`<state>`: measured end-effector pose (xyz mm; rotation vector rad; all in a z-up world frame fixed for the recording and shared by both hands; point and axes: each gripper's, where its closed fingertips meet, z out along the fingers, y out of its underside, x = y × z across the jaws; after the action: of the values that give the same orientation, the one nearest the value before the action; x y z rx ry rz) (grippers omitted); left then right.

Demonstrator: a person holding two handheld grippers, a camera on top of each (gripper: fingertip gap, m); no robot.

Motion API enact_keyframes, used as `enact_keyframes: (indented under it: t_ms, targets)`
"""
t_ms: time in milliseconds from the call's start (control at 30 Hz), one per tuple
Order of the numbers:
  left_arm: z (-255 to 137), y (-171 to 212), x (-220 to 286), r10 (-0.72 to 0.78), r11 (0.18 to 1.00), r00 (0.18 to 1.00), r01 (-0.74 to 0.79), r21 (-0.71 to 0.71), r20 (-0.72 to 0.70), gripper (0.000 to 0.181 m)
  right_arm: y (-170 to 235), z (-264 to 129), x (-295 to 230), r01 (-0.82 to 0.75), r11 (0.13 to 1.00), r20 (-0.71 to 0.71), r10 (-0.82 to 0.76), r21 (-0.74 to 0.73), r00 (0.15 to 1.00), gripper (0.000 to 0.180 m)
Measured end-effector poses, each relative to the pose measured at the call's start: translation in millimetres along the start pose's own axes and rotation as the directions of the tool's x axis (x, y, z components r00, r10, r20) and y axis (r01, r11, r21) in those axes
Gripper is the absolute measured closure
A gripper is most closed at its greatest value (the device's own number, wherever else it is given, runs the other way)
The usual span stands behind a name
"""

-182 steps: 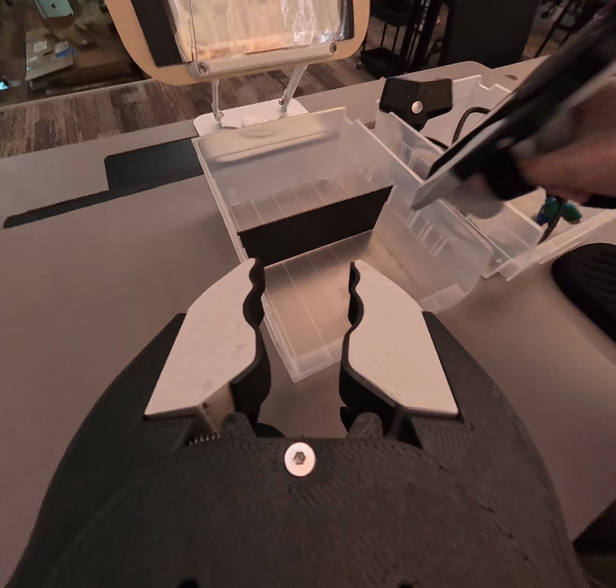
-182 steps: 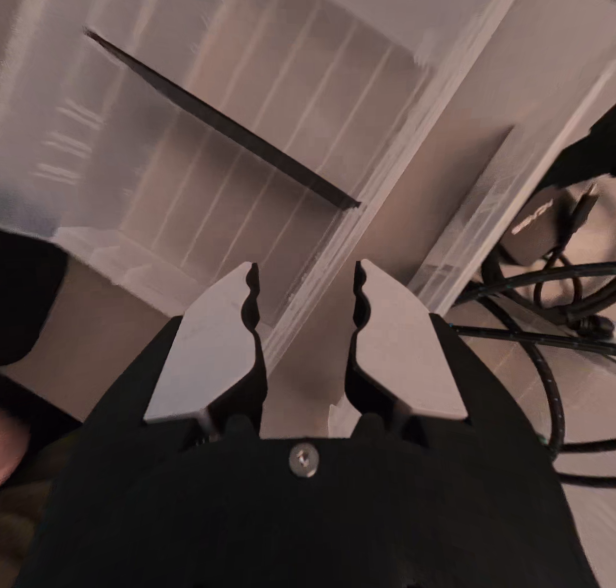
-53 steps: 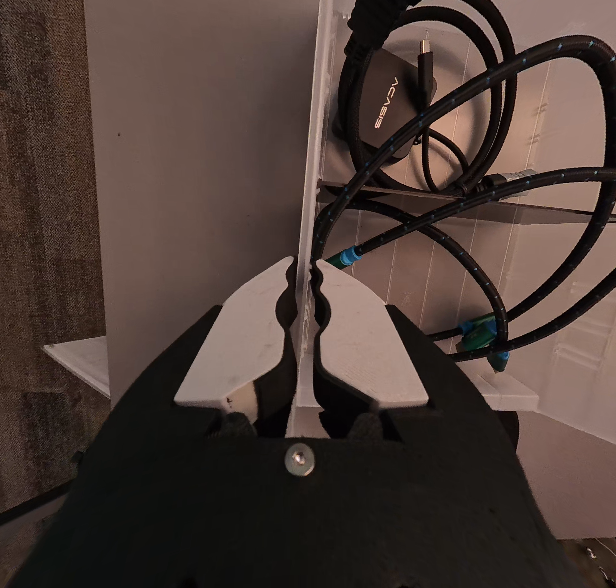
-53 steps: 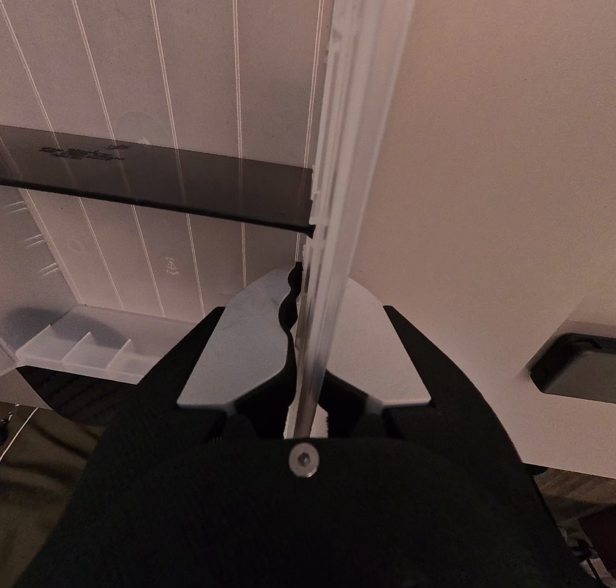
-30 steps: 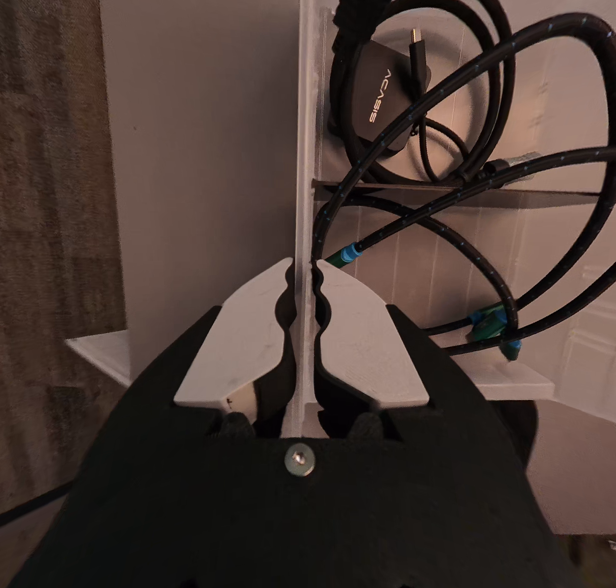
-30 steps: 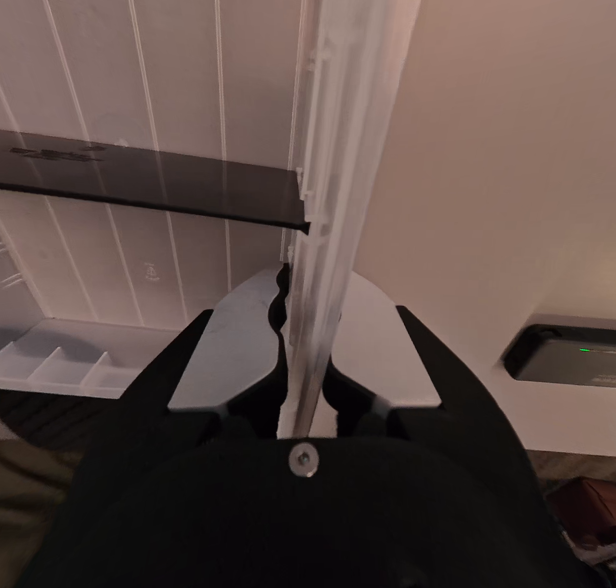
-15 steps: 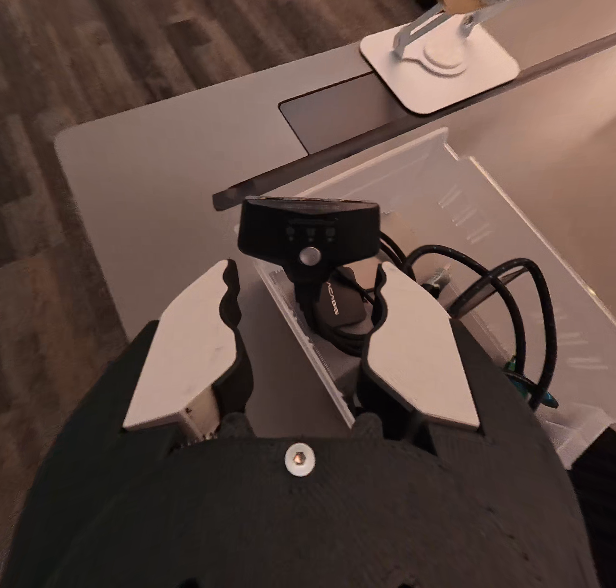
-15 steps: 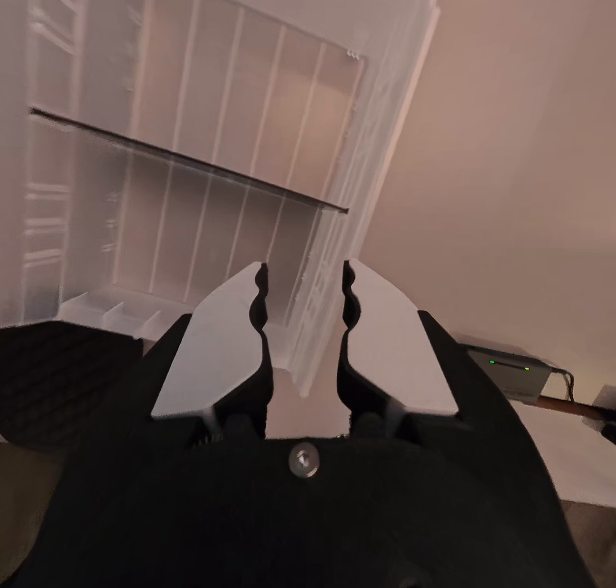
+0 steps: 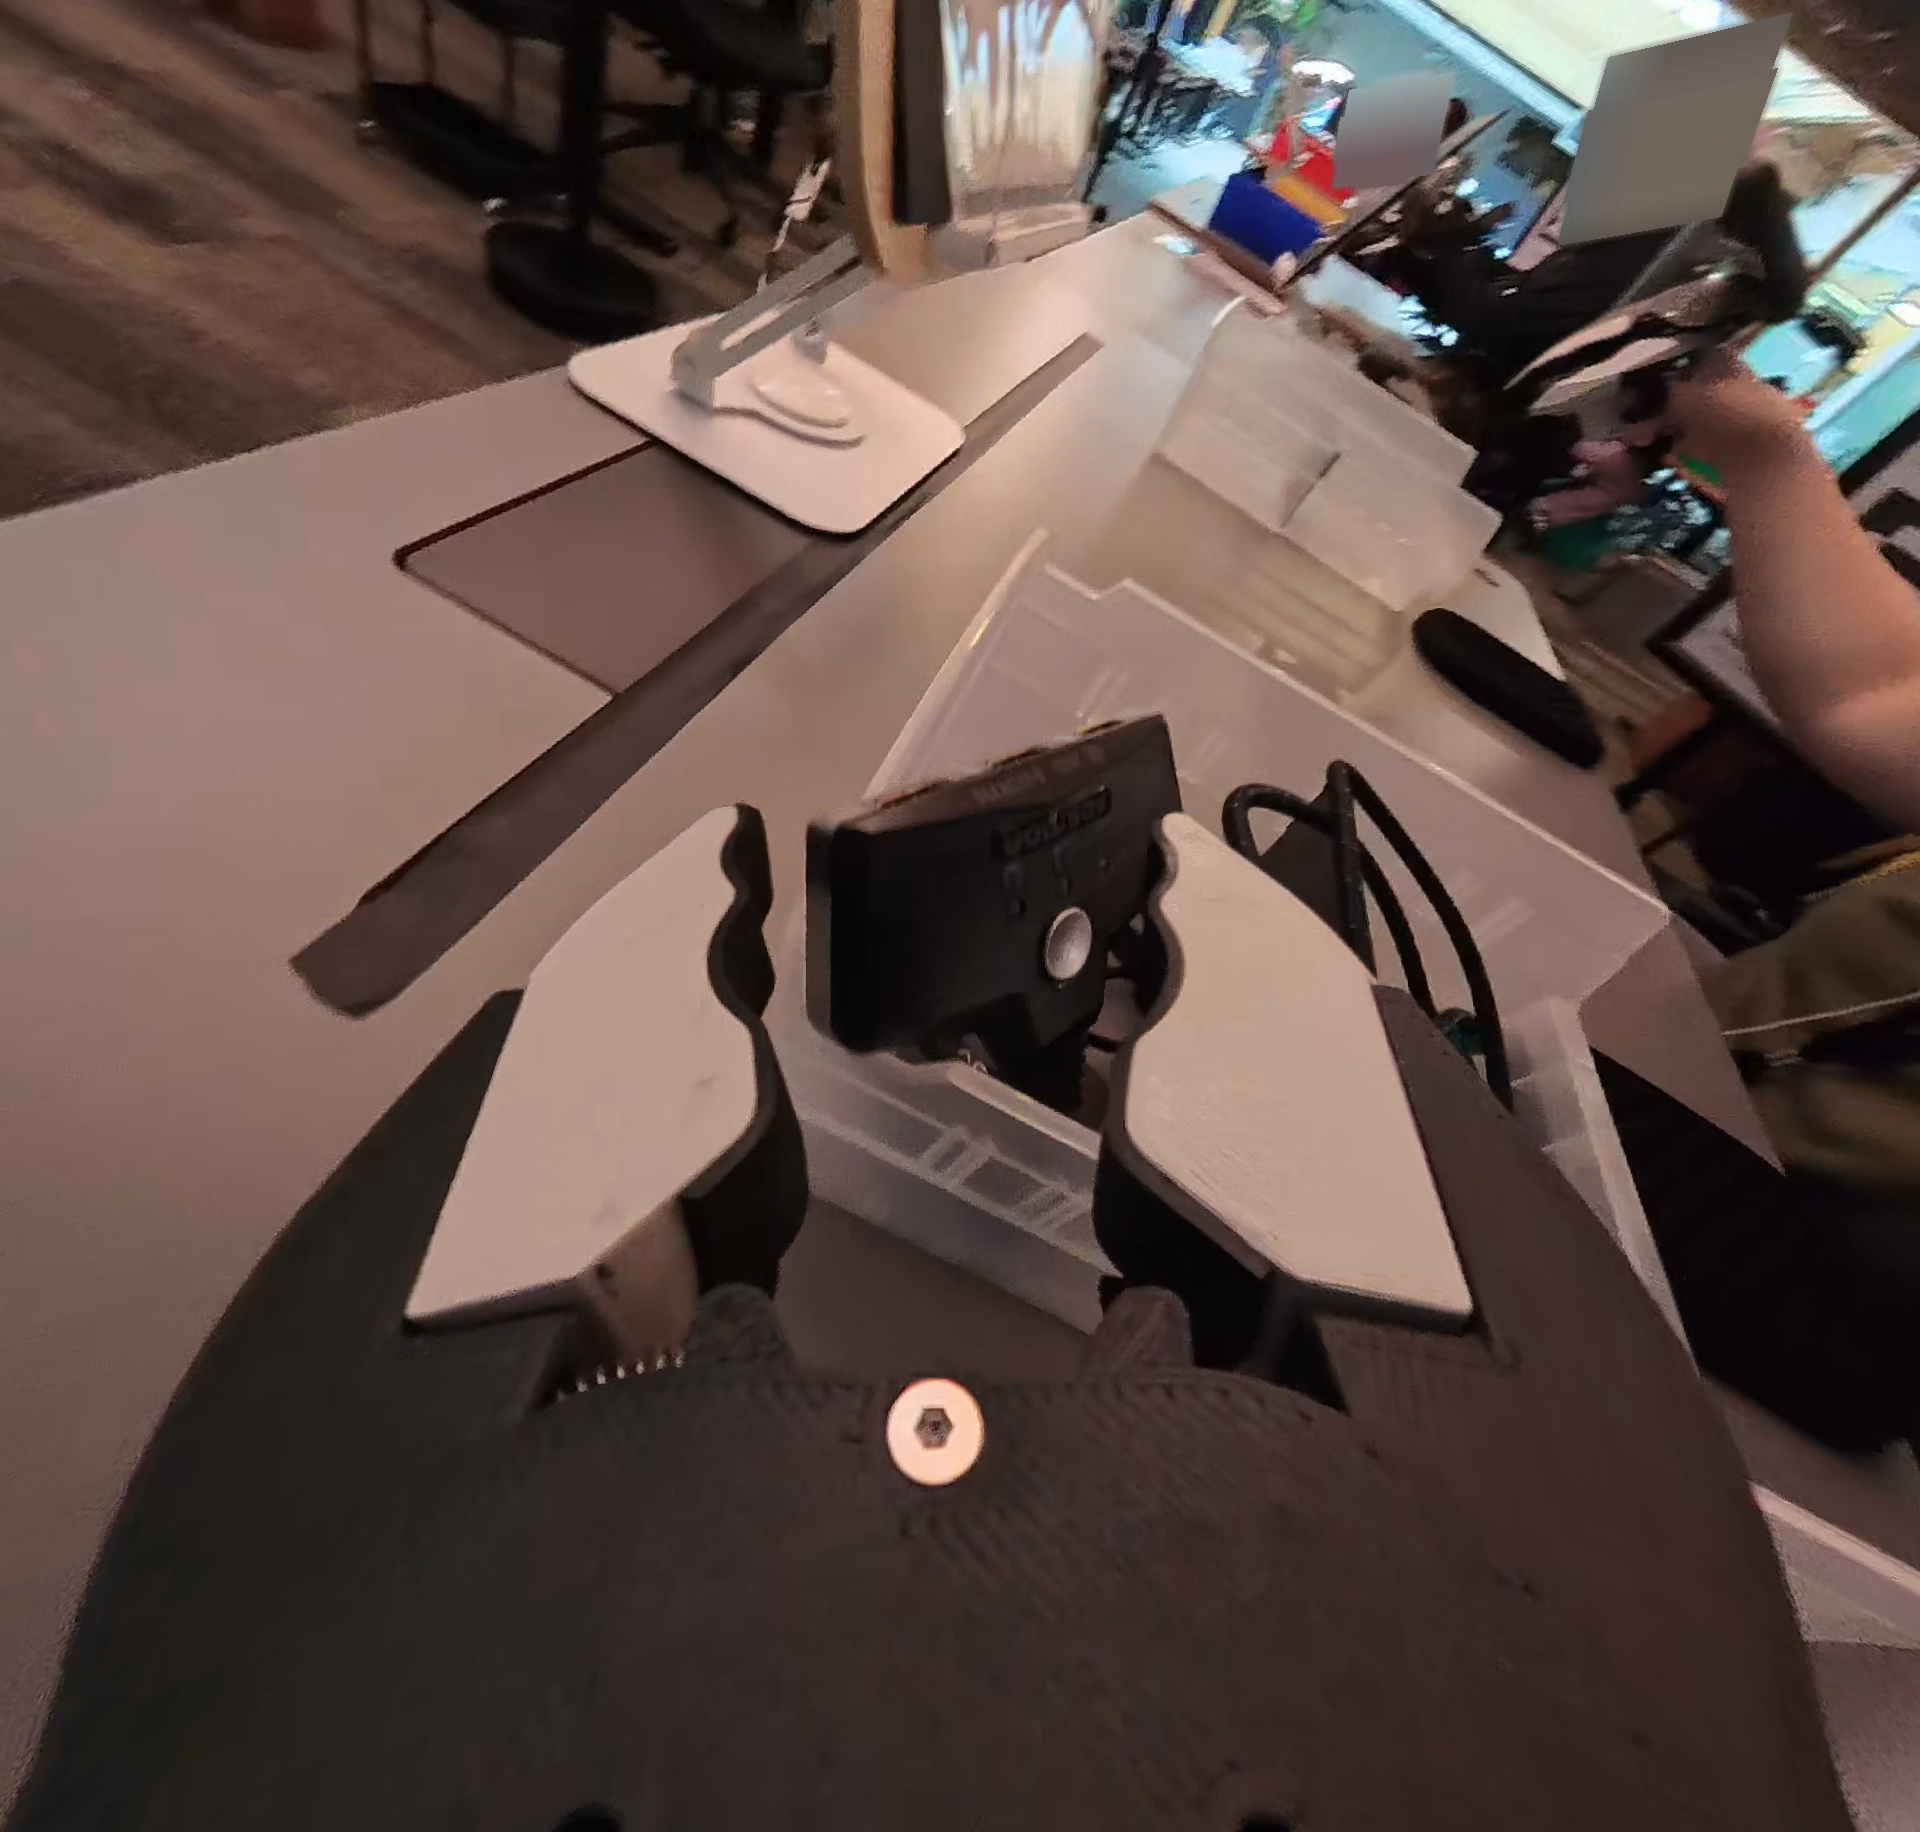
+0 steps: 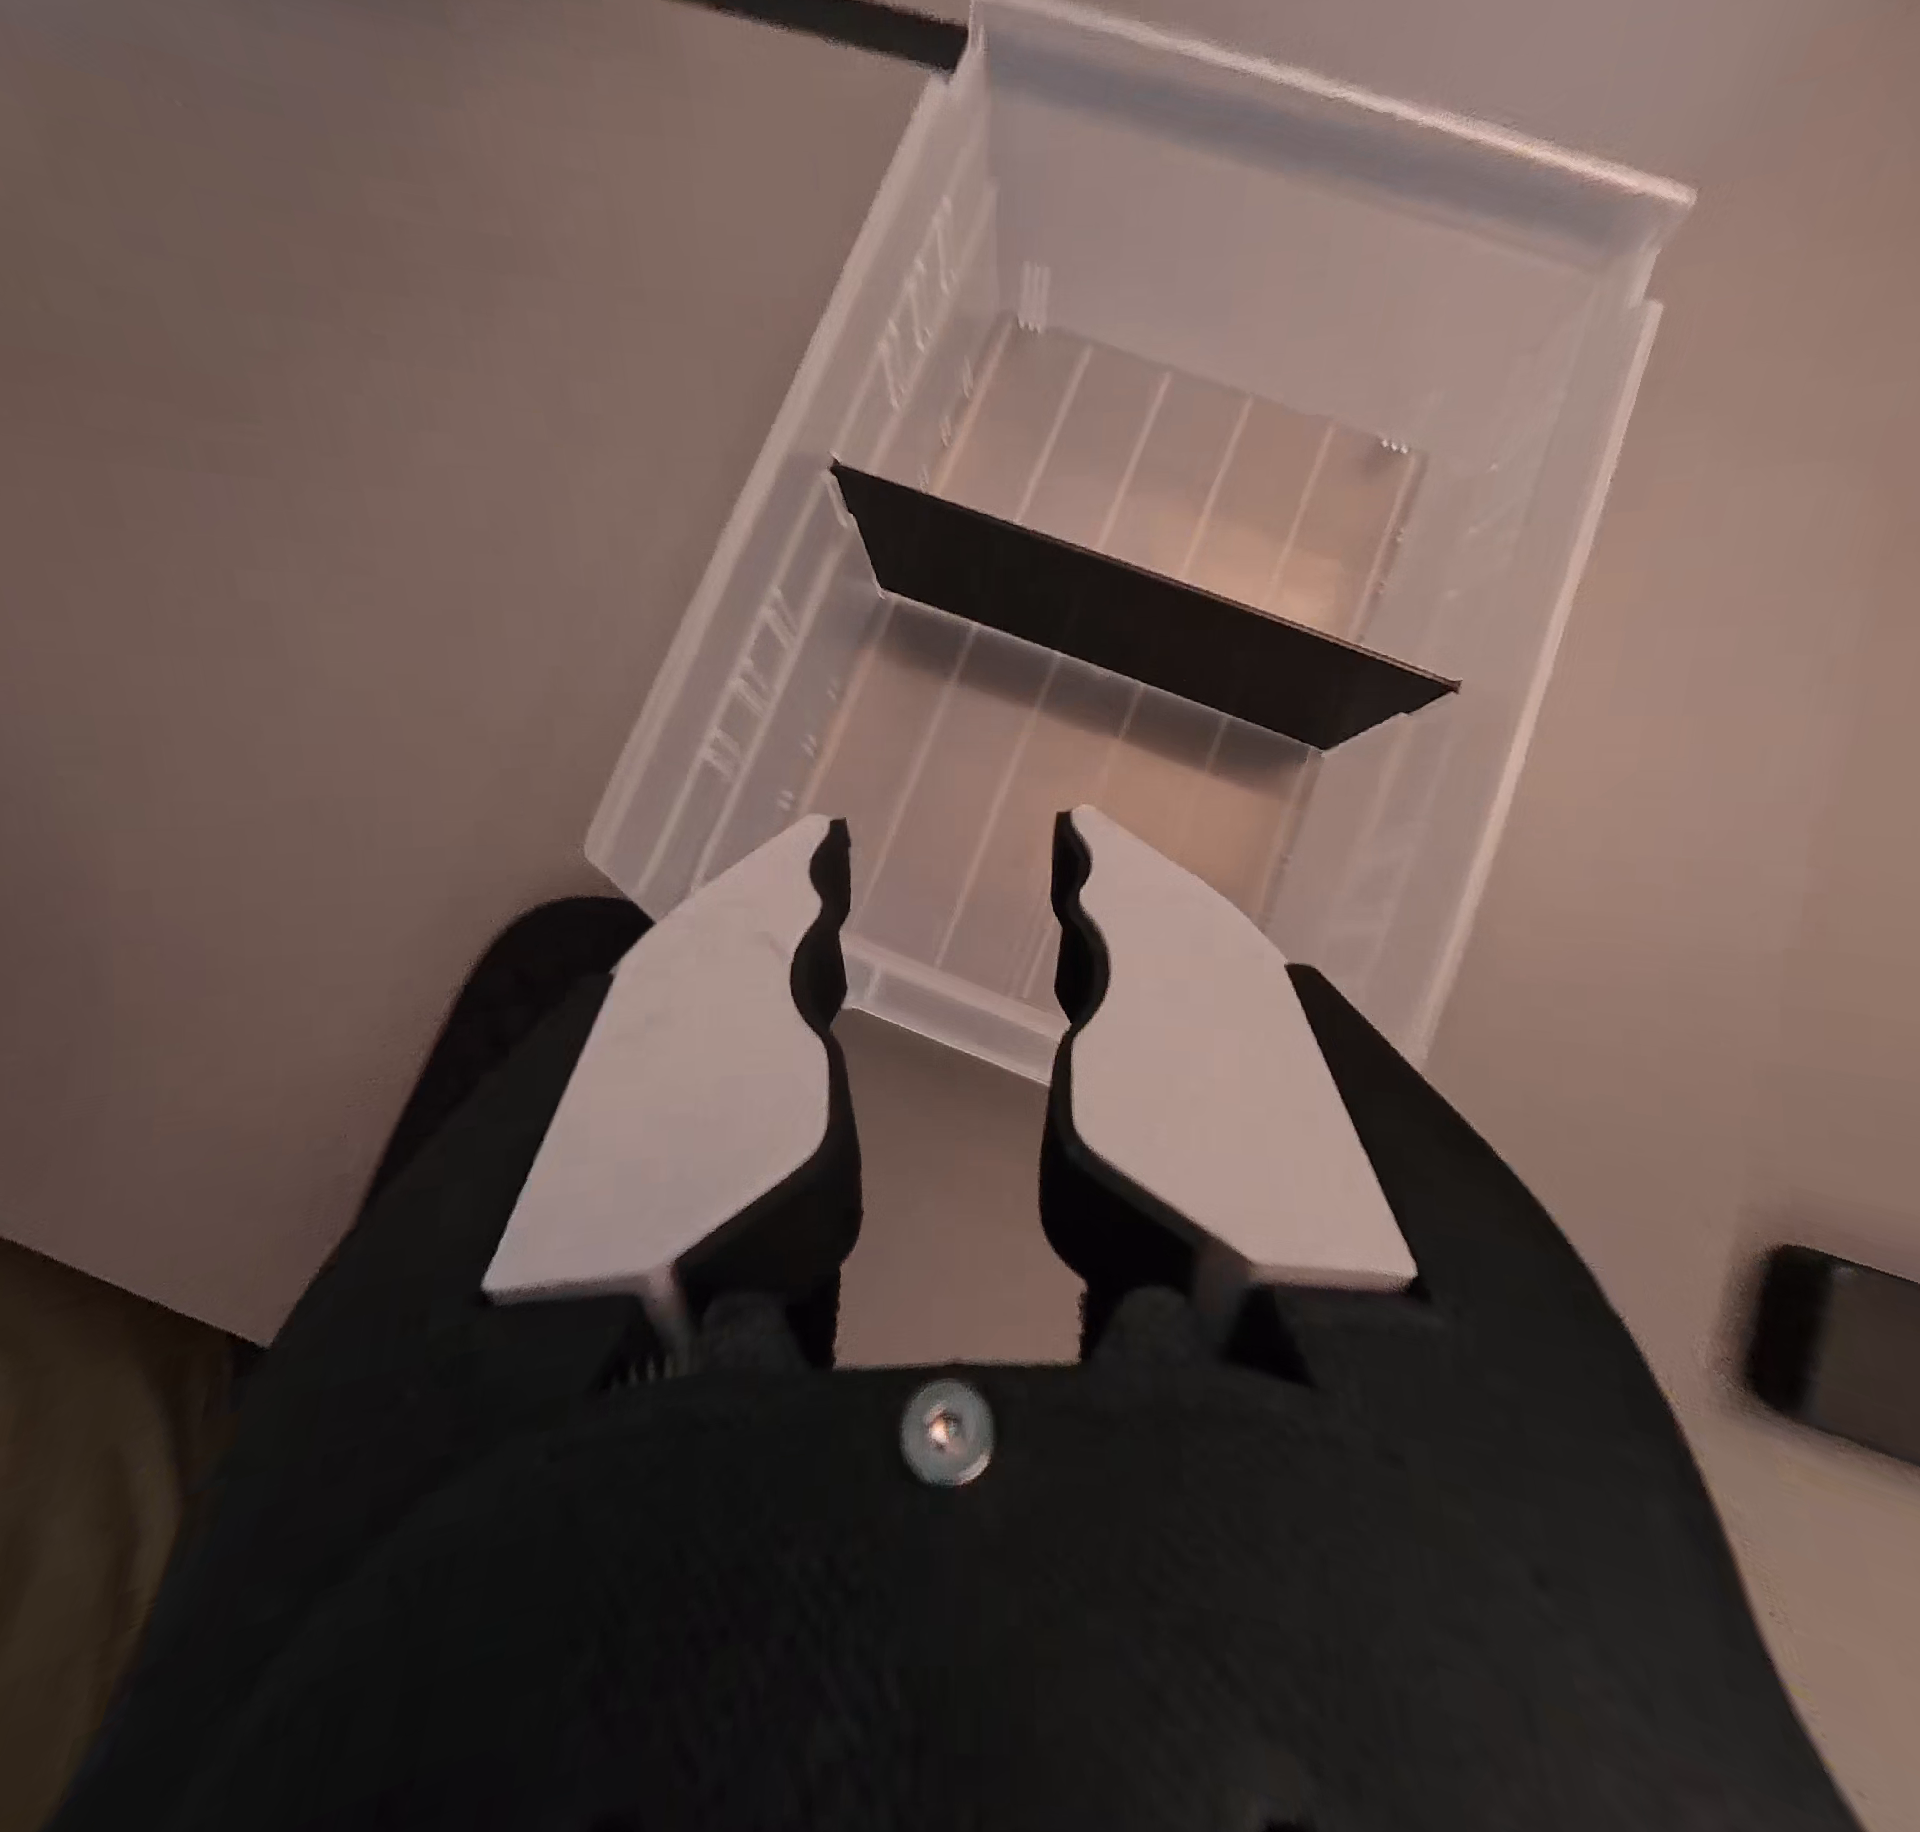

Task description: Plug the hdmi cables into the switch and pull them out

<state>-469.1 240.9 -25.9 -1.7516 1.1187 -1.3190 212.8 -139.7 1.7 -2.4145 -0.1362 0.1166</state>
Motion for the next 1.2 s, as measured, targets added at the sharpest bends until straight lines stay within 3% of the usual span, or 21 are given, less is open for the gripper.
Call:
enact_keyframes:
  t_ms: [100, 400, 567, 667, 733, 800, 867, 967, 1033, 1100, 1167, 1200]
  targets:
    - [10.2, 3.9, 7.4, -0.036, 0.999, 0.994, 0.032, -0.039, -0.099, 0.113, -6.7, -9.0, -4.6, -0.044, 0.998, 0.023, 0.043, 0.054, 0.999, 0.143]
    - [2.5, 13.6, 16.4, 0.087, 0.987, 0.991, -0.098, -0.123, -0.097, 0.126, 5.2, -15.5, -4.4, -0.038, 0.999, -0.036, 0.039, 0.013, 0.999, 0.147]
    - [-10.5, -1.8, 34.8, 0.133, 0.991, 0.97, -0.131, 0.022, -0.206, 0.136, 10.7, -16.0, -9.3, -0.026, 1.0, -0.045, 0.026, -0.003, 0.999, 0.147]
    - [-23.7, -9.1, 57.9, 0.163, 0.984, 0.924, -0.13, 0.119, -0.346, 0.16, 11.1, -15.4, -12.4, -0.031, 1.0, -0.044, 0.031, -0.003, 0.999, 0.147]
    - [-25.2, -4.0, 56.0, 0.151, 0.988, 0.929, -0.129, 0.087, -0.338, 0.156, 10.6, -14.4, -14.8, -0.031, 1.0, -0.042, 0.031, -0.006, 0.999, 0.147]
    - [-21.1, 2.3, 41.4, 0.164, 0.986, 0.957, -0.159, 0.039, -0.24, 0.134, 8.8, -12.7, -17.5, -0.026, 1.0, -0.039, 0.026, -0.008, 0.999, 0.147]
    - [-19.8, 5.1, 37.2, 0.171, 0.985, 0.963, -0.172, 0.016, -0.207, 0.131, 7.3, -10.8, -20.5, -0.021, 1.0, -0.035, 0.02, -0.009, 0.999, 0.147]
    - [-16.7, 4.2, 38.4, 0.225, 0.97, 0.964, -0.235, -0.06, -0.139, 0.135, 8.3, -6.3, -25.0, -0.015, 0.999, -0.023, 0.014, -0.028, 1.0, 0.147]
    - [-11.5, 3.3, 50.5, 0.31, 0.927, 0.945, -0.325, -0.184, -0.11, 0.13, 11.8, -2.7, -27.3, -0.009, 0.998, -0.018, 0.008, -0.054, 1.0, 0.147]
    - [-5.1, 13.9, 49.9, 0.397, 0.821, 0.916, -0.382, -0.424, -0.055, 0.12, 14.1, 1.0, -28.8, -0.002, 0.998, -0.017, 0.001, -0.071, 1.0, 0.147]
    - [-0.2, 26.5, 45.1, 0.423, 0.696, 0.906, -0.338, -0.633, -0.02, 0.114, 13.9, 4.7, -31.4, -0.002, 0.998, -0.008, 0.001, -0.063, 1.0, 0.147]
    - [2.4, 31.0, 43.6, 0.412, 0.643, 0.911, -0.283, -0.712, 0.01, 0.102, 13.3, 6.6, -33.1, -0.005, 0.999, 0.0, 0.005, -0.054, 1.0, 0.147]
